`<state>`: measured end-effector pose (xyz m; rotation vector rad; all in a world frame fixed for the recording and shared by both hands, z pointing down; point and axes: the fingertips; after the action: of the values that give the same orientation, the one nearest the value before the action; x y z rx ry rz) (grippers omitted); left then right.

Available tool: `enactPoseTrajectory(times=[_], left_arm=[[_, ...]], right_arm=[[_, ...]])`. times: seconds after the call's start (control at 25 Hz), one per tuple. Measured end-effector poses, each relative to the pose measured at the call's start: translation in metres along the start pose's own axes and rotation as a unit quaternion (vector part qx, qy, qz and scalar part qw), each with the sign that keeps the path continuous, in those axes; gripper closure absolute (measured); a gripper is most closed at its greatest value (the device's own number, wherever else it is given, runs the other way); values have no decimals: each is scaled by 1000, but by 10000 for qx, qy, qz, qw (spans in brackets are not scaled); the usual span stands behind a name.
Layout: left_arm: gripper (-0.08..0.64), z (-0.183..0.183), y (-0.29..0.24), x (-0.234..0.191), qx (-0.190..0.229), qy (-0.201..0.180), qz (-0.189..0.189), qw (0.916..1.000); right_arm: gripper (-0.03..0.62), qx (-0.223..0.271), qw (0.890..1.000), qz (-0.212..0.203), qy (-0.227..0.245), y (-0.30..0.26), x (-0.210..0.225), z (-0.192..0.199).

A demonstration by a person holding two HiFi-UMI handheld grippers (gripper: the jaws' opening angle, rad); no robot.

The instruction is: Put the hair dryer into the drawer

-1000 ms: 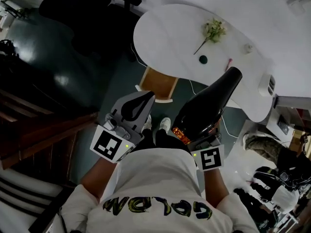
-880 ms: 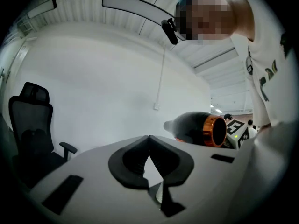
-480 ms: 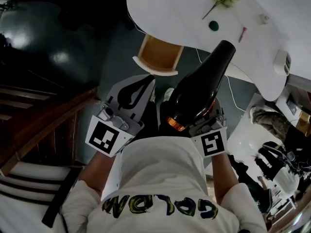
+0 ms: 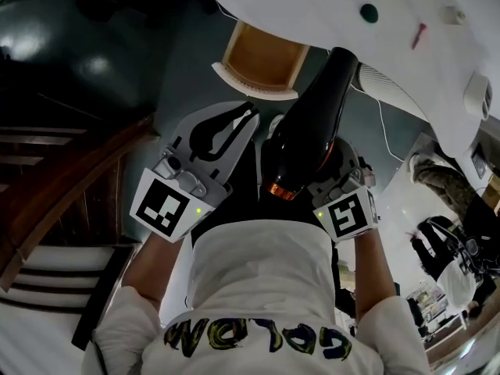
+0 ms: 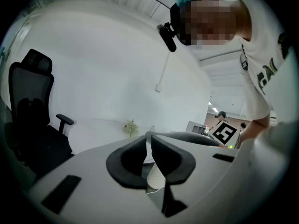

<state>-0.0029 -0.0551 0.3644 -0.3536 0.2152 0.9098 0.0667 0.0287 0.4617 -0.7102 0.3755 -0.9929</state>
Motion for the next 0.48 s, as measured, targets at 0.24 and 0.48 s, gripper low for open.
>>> enactPoseTrajectory(times=[0.24,0.48], left_arm=[[514,36,-13,-12,-263,108,188,9994],[495,70,-18,-24,-478,303,247,9981]], right_arm=[[351,-252,9958,-874,-108,-31,-14,28],[351,-760,9788,-1901,-78,-53,-31,49]])
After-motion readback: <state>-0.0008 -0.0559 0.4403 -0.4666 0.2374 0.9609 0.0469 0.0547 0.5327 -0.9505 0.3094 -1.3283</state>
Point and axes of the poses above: the fingertips, and each gripper's own axes: y backward along the fingers, x to its right, z out of its underside, and after that the axes turned 1 degree about -z, right-handed
